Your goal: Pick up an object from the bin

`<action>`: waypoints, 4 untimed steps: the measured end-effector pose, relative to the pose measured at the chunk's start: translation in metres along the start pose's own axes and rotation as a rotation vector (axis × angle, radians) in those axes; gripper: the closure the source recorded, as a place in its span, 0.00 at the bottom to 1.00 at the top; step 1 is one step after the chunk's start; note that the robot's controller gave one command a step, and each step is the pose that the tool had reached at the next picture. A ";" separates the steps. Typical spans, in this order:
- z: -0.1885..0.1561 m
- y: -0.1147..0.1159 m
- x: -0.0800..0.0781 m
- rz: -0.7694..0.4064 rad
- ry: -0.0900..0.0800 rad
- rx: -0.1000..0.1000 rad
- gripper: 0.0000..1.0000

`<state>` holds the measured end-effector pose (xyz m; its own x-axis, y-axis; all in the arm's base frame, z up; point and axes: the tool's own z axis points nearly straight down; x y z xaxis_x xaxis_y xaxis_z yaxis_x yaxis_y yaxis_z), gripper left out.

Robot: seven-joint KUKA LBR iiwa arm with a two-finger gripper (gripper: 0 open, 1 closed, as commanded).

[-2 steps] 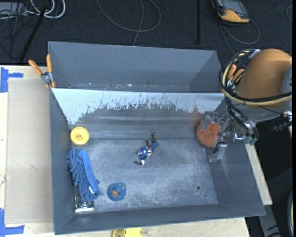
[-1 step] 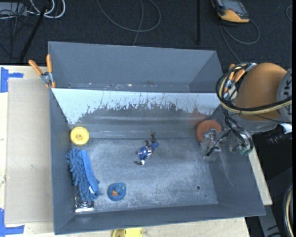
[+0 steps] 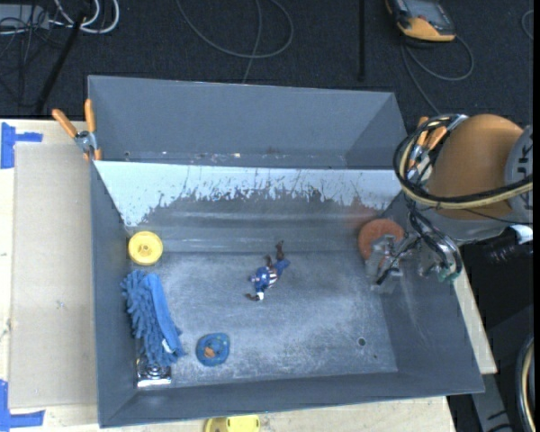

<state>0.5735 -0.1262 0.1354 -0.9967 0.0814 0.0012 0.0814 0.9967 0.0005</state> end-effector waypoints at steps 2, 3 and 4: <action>0.005 0.032 0.044 -0.067 0.004 -0.002 0.00; 0.002 0.049 0.000 -0.081 0.000 0.001 0.00; -0.026 0.084 -0.029 -0.041 -0.002 0.000 0.00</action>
Offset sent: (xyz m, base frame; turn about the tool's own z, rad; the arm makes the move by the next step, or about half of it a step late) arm 0.0000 0.0000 0.0000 0.0000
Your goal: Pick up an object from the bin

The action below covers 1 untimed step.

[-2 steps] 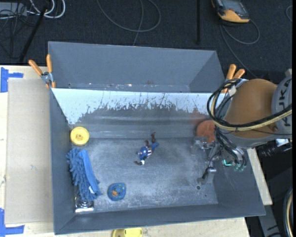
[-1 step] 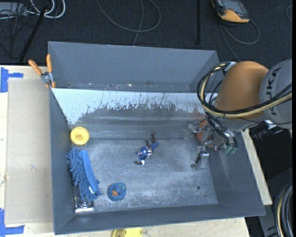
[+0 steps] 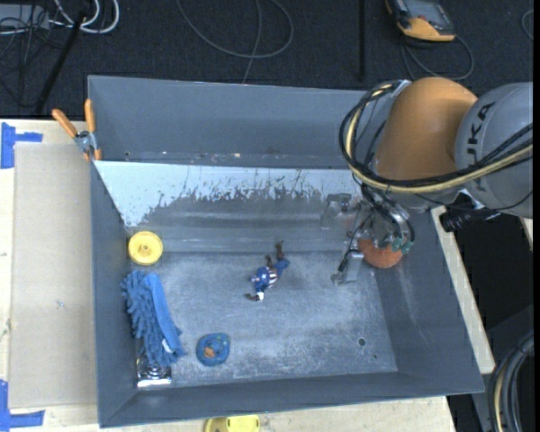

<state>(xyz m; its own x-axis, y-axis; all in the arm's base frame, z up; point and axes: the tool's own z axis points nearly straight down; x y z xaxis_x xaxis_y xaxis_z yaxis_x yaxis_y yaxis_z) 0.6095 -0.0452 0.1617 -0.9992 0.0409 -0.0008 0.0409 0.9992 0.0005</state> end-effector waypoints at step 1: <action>0.023 0.023 0.000 -0.051 -0.009 0.000 0.00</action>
Offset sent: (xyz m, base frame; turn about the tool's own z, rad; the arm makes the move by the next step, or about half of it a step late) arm 0.0031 0.0981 -0.0917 0.1547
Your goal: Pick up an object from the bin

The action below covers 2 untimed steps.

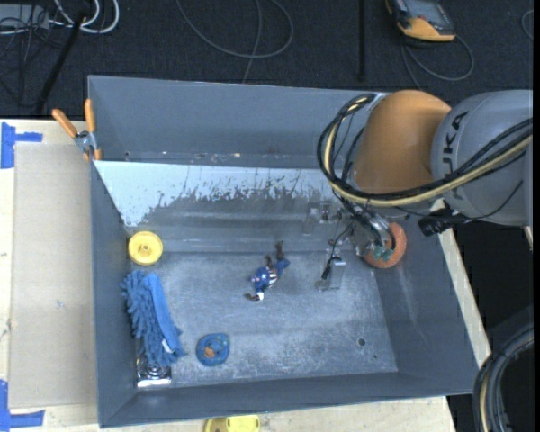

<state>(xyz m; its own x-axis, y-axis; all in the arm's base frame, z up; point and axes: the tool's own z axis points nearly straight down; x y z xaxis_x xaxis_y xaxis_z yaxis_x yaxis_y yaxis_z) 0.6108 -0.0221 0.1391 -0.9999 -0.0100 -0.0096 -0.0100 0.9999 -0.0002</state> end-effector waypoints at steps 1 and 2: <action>0.040 0.037 0.001 0.037 0.010 0.000 0.00; 0.049 0.053 0.005 0.193 0.012 -0.001 0.00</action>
Offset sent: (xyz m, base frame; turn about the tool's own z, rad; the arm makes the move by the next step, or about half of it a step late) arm -0.0109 0.0545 -0.0525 -0.2640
